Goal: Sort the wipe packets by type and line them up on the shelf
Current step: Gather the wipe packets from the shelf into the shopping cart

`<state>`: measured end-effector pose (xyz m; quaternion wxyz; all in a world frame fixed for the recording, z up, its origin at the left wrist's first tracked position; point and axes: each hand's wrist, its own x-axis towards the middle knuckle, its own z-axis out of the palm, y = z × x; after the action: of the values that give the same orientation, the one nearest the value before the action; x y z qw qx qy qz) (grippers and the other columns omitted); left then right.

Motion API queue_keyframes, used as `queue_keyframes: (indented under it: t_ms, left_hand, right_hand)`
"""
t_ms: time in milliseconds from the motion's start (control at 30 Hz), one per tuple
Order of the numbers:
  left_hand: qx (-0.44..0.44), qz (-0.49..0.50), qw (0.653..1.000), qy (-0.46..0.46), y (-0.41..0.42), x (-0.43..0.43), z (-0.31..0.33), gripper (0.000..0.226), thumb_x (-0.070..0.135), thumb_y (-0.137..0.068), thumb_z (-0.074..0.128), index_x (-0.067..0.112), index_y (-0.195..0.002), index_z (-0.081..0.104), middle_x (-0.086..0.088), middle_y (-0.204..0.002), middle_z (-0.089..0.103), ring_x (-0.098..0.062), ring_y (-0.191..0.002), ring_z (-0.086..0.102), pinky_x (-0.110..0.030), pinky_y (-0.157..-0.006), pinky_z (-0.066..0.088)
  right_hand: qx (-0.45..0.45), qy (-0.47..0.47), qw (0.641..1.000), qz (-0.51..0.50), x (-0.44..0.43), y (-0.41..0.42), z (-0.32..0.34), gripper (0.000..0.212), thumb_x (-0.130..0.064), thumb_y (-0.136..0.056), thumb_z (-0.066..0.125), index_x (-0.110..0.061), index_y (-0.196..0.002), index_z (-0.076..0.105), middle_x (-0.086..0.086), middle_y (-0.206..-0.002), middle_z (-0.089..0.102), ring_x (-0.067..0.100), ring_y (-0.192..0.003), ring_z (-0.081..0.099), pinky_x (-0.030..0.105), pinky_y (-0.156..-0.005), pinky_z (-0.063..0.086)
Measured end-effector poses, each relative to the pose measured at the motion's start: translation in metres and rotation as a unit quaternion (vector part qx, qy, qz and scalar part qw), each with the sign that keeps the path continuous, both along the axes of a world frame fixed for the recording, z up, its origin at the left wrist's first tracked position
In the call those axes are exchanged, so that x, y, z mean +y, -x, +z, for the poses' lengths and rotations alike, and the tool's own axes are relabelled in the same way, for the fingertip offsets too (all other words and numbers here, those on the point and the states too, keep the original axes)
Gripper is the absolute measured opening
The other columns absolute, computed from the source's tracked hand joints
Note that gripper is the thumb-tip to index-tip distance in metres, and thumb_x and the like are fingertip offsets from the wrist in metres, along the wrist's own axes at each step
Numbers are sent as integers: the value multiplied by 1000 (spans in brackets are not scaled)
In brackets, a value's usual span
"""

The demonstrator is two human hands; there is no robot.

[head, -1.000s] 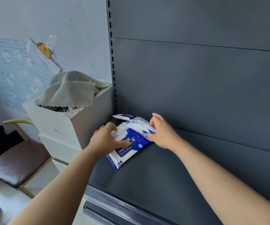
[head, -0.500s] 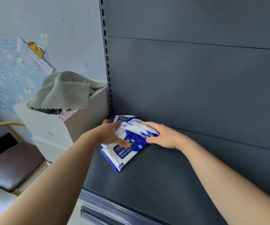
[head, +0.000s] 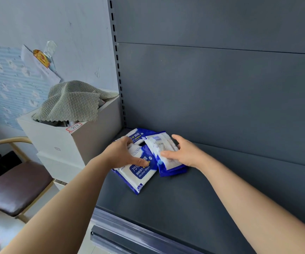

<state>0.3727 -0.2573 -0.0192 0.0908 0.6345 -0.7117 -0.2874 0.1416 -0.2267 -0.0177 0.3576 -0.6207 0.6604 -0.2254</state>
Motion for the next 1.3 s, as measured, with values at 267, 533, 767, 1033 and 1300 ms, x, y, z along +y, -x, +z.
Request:
queue_keyframes:
  t_ms: [267, 533, 767, 1033, 1300]
  left_hand:
    - [-109, 44, 992, 45, 9, 11, 1, 104, 83, -45, 67, 10, -118, 52, -7, -119, 58, -24, -103, 57, -32, -80, 46]
    - [-59, 83, 994, 26, 17, 25, -11, 91, 84, -69, 47, 14, -126, 46, -12, -124, 56, -30, -107, 56, -41, -91, 48]
    - [210, 176, 962, -11, 37, 56, 2, 90, 72, -70, 61, 16, -137, 37, -3, -118, 61, -20, -92, 65, -36, -78, 55]
    - [264, 92, 960, -17, 57, 77, 10, 104, 54, -66, 79, 29, -148, 20, 5, -140, 47, -17, -109, 60, -34, -80, 55]
    - [460, 32, 880, -116, 50, 88, 8, 61, 22, -71, 81, 28, -120, 46, -4, -107, 71, -24, -83, 73, -42, -63, 60]
  right_hand:
    - [-48, -35, 998, -25, 12, 3, -4, 34, -47, -73, 77, -20, -93, 71, -3, -93, 73, 15, -87, 68, 31, -81, 52]
    - [-56, 0, 997, -46, 21, 7, -4, 22, -17, -82, 66, 1, -94, 66, 11, -91, 71, 24, -78, 65, 30, -60, 44]
    - [-161, -1, 986, -51, 28, 6, -14, 28, -18, -80, 76, -9, -105, 68, 5, -101, 73, 19, -90, 70, 42, -85, 56]
    - [-275, -4, 958, -77, 49, -1, -21, 37, -17, -83, 73, -19, -118, 62, 0, -111, 71, 17, -101, 68, 43, -92, 54]
    - [-353, 35, 925, -133, 91, -15, -6, 37, -12, -89, 66, -20, -124, 56, 0, -115, 69, 18, -102, 68, 43, -89, 55]
